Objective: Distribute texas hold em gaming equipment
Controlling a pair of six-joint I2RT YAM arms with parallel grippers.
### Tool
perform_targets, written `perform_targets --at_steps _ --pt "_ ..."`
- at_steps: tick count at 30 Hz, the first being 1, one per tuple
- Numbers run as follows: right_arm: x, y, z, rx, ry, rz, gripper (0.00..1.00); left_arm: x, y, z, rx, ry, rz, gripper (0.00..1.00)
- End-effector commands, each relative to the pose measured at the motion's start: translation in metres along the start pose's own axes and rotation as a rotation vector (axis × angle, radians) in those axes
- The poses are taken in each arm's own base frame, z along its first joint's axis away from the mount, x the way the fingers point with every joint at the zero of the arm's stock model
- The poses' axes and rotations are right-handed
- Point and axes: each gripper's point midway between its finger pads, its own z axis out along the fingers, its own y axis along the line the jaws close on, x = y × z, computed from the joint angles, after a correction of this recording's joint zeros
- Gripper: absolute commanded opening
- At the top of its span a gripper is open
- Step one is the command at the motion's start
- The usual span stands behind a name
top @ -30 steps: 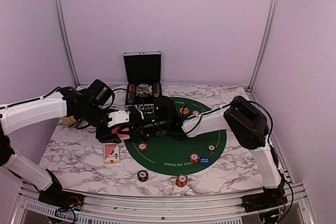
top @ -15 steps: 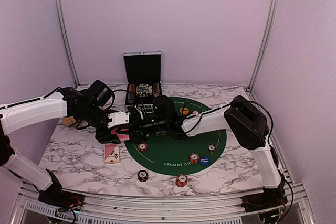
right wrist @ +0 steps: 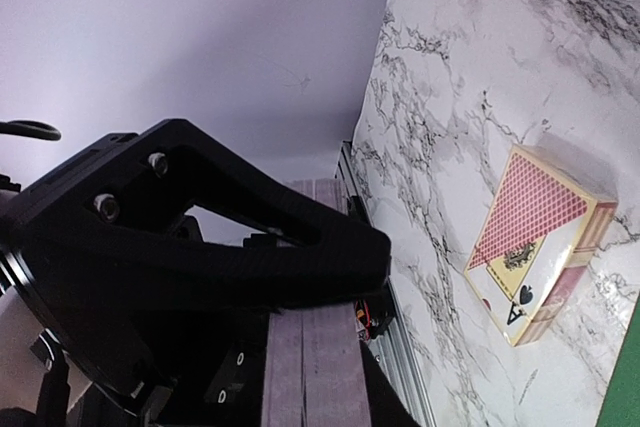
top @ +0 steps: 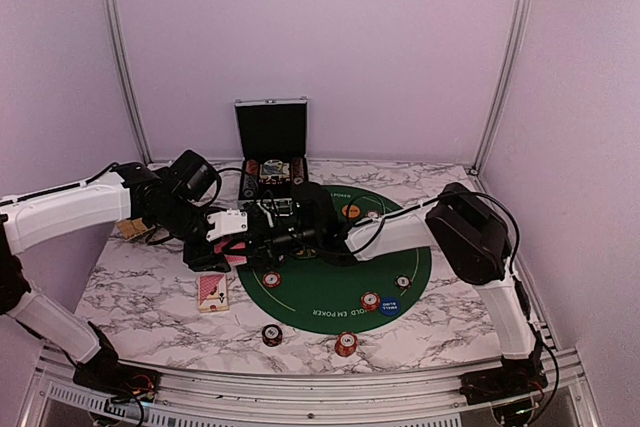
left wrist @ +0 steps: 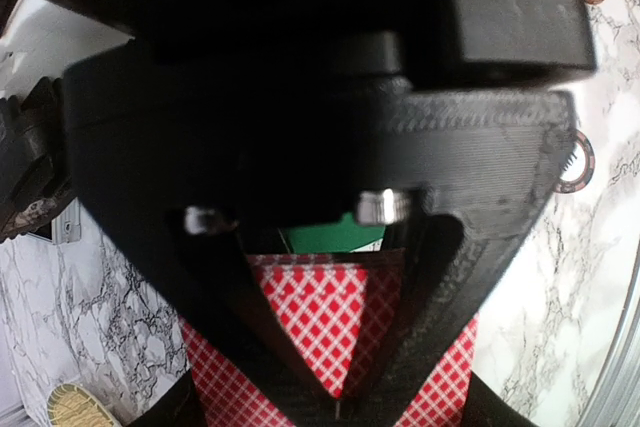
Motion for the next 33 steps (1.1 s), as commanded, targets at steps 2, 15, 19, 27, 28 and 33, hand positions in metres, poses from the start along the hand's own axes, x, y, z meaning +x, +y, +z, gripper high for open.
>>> perform_targets --at_steps 2,15,19,27,28,33 --pt "-0.002 0.001 0.002 -0.006 -0.003 -0.017 0.14 -0.012 0.011 -0.010 -0.034 -0.028 -0.014 0.15" --pt "-0.014 0.013 -0.010 0.050 -0.065 -0.109 0.00 -0.022 0.005 -0.017 -0.008 -0.082 -0.052 0.92" --pt "-0.008 0.032 -0.012 -0.049 -0.054 -0.127 0.00 -0.016 -0.001 -0.013 0.014 -0.071 -0.057 0.99" --pt "0.001 0.057 -0.009 -0.147 -0.020 -0.152 0.00 -0.007 -0.005 -0.004 0.029 -0.036 -0.035 0.99" --pt "0.001 0.059 -0.010 -0.155 -0.018 -0.155 0.00 -0.006 -0.005 -0.003 0.030 -0.031 -0.030 0.99" --pt "0.003 0.057 -0.008 -0.157 -0.011 -0.144 0.00 -0.006 -0.003 -0.001 0.027 -0.025 -0.023 0.97"
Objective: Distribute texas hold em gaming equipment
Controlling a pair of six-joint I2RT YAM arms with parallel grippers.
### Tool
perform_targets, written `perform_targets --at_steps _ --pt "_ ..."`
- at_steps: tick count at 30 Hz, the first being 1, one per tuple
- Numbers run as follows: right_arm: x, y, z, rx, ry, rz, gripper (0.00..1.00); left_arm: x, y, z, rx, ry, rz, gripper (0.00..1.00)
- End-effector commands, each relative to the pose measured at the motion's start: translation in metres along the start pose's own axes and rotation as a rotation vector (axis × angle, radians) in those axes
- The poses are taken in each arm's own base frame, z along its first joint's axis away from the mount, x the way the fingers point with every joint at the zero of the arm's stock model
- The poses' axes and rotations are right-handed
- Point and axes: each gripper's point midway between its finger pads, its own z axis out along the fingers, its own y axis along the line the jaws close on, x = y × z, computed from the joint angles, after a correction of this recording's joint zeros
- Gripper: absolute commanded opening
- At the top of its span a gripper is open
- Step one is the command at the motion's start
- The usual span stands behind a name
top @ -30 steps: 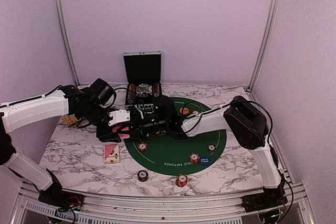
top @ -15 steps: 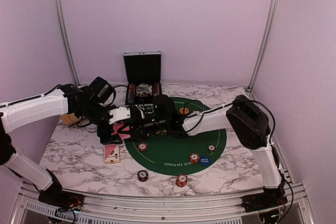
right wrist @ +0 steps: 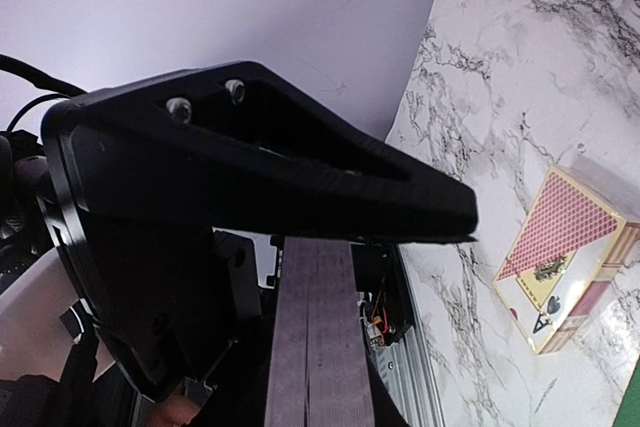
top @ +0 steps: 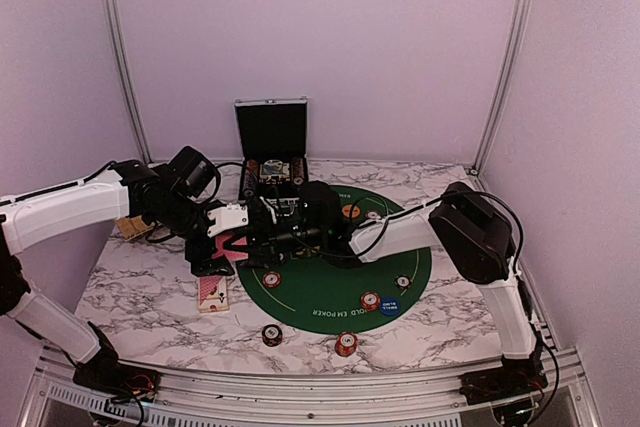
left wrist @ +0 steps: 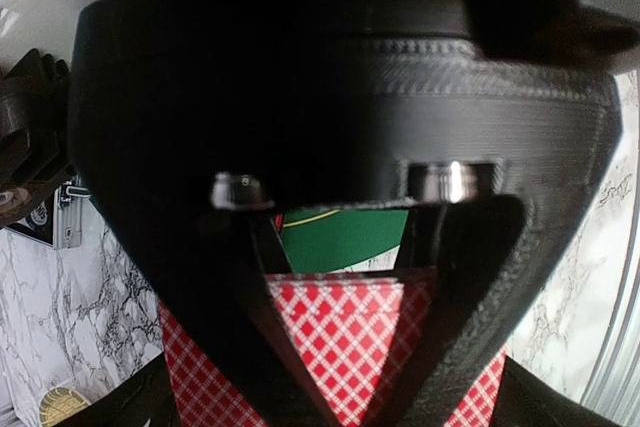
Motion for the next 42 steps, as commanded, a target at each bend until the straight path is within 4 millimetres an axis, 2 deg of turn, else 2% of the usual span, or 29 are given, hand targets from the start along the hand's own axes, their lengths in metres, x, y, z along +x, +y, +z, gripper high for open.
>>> perform_targets --at_steps 1,8,13,20,25,26,28,30,34,37,42 --pt "0.000 0.036 0.002 -0.084 0.011 -0.065 0.00 0.003 -0.003 0.002 0.018 0.010 0.017 0.94" --pt "-0.001 0.012 0.005 -0.006 0.020 -0.019 0.00 0.003 -0.002 -0.002 0.002 0.007 0.070 0.67" --pt "-0.004 0.000 0.004 0.065 0.009 -0.019 0.00 0.000 -0.001 -0.004 -0.001 -0.004 0.079 0.53" --pt "-0.007 -0.014 -0.001 0.130 -0.005 -0.021 0.00 -0.004 0.001 -0.007 -0.012 -0.015 0.067 0.48" --pt "-0.008 -0.016 -0.004 0.133 -0.011 -0.022 0.00 -0.004 0.001 -0.007 -0.007 -0.016 0.045 0.36" --pt "-0.008 -0.015 -0.003 0.130 -0.011 -0.024 0.01 -0.003 0.001 -0.006 -0.006 -0.015 0.040 0.33" --pt "-0.009 -0.011 -0.003 0.119 -0.012 -0.026 0.12 -0.004 0.001 -0.006 -0.005 -0.016 0.026 0.29" --pt "-0.010 -0.009 -0.003 0.108 -0.017 -0.023 0.26 -0.004 0.002 -0.006 -0.009 -0.016 0.017 0.28" --pt "-0.011 -0.005 -0.002 0.086 -0.024 -0.011 0.42 -0.003 0.003 -0.004 -0.016 -0.010 0.004 0.28" --pt "-0.011 -0.007 0.000 0.094 -0.027 -0.005 0.47 0.001 0.005 -0.001 -0.023 0.010 -0.003 0.28" --pt "-0.011 -0.015 0.001 0.125 -0.024 0.009 0.50 0.003 0.005 0.001 -0.025 0.020 -0.006 0.29"
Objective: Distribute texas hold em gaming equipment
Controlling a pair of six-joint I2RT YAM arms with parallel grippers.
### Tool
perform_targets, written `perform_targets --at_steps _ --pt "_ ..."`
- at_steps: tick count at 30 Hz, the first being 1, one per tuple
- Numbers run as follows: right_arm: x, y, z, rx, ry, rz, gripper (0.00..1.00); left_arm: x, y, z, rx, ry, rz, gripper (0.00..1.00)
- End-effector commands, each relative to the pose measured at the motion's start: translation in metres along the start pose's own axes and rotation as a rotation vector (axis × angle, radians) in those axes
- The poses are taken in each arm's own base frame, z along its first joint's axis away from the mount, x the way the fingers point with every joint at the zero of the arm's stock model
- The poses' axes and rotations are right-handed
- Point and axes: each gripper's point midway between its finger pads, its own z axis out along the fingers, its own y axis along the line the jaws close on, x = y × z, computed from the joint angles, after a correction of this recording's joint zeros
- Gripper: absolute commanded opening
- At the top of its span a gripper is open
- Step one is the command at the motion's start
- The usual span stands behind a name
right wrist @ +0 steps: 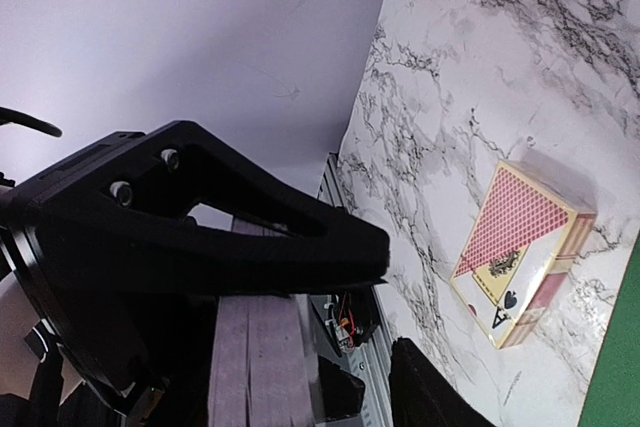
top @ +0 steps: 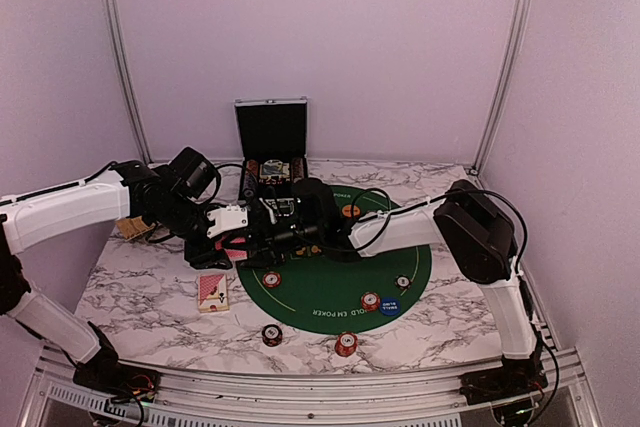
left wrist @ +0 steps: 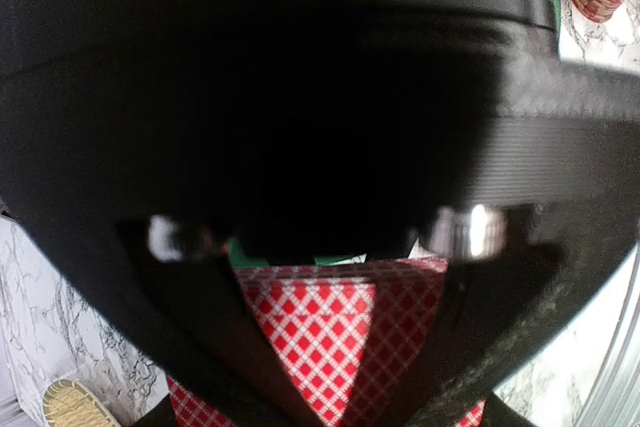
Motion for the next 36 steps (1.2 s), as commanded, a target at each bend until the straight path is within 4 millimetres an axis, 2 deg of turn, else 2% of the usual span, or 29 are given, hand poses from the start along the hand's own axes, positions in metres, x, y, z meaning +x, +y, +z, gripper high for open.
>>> perform_targets --at_steps 1,9,16,22,28,36 --pt "-0.006 -0.001 0.001 0.024 -0.014 0.000 0.50 -0.002 0.002 0.000 -0.011 -0.002 -0.012 0.29" --pt "-0.008 -0.013 0.002 0.079 -0.021 0.015 0.50 0.002 0.002 0.002 -0.012 0.012 -0.013 0.28" --pt "-0.014 -0.017 -0.010 0.128 -0.047 0.007 0.47 0.005 0.002 0.003 -0.017 0.021 -0.007 0.26" --pt "-0.017 -0.016 -0.020 0.133 -0.066 0.002 0.43 0.003 0.002 0.002 -0.020 0.013 -0.008 0.24" --pt "-0.018 -0.012 -0.026 0.135 -0.075 -0.004 0.35 0.004 0.003 0.003 -0.024 0.018 -0.010 0.24" --pt "-0.018 -0.011 -0.033 0.139 -0.080 -0.005 0.34 0.006 0.003 0.005 -0.025 0.026 -0.013 0.24"
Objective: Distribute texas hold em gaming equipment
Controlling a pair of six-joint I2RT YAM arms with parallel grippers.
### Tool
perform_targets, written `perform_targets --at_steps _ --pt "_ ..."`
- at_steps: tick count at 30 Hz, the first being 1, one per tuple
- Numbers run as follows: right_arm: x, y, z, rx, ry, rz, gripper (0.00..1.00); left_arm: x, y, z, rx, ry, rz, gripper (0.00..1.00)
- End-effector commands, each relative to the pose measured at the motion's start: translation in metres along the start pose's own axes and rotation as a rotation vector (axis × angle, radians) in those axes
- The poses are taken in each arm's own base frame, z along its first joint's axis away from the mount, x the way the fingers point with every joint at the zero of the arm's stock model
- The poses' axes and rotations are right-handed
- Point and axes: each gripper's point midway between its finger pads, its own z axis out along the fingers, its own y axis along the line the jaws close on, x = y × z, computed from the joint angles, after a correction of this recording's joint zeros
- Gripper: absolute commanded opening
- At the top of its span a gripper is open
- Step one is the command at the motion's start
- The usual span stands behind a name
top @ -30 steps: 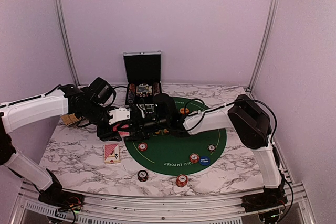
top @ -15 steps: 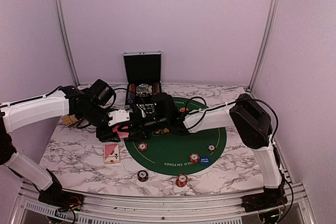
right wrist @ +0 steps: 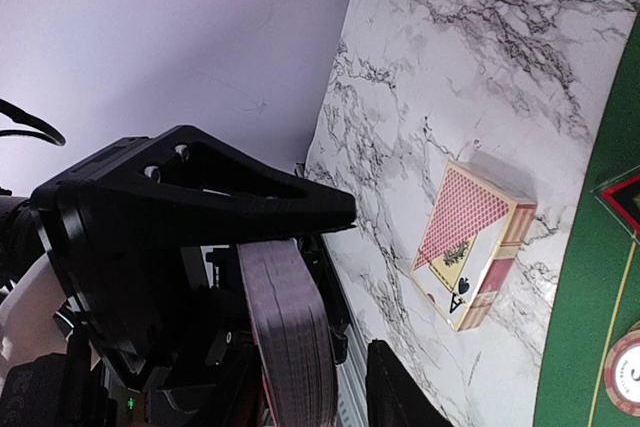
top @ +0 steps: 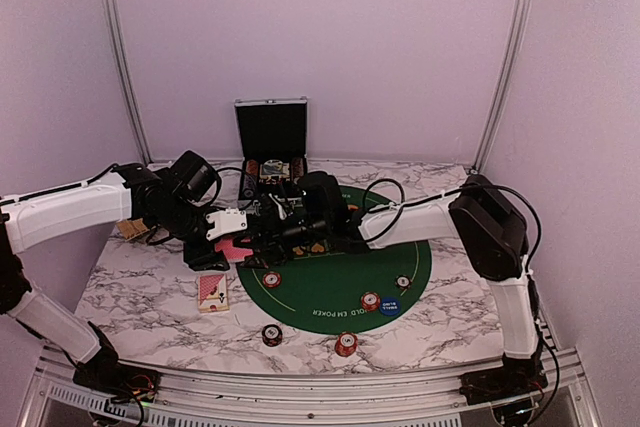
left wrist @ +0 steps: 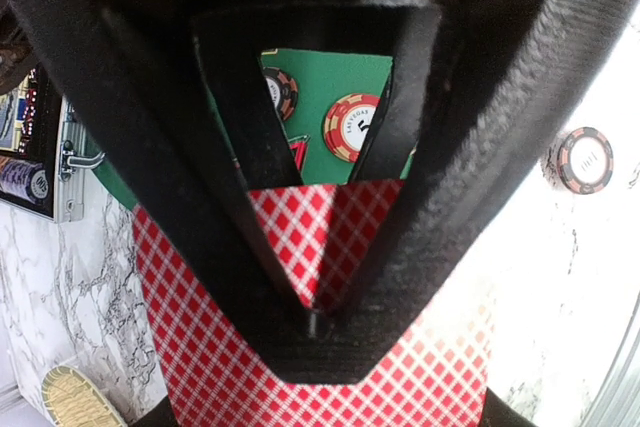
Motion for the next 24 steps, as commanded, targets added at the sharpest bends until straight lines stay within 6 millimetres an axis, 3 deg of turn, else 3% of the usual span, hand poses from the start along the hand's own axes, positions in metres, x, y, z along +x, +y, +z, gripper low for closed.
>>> perform_targets --at_steps 1,20,24 --pt "-0.007 -0.001 -0.012 0.033 -0.032 0.003 0.34 -0.004 0.002 0.000 -0.009 -0.012 -0.010 0.24" --pt "-0.009 0.004 -0.022 0.040 -0.035 -0.016 0.38 0.002 0.003 0.003 -0.011 0.005 -0.020 0.19" --pt "-0.009 0.004 -0.024 0.038 -0.036 -0.014 0.34 0.003 0.003 0.004 -0.009 0.009 -0.026 0.17"
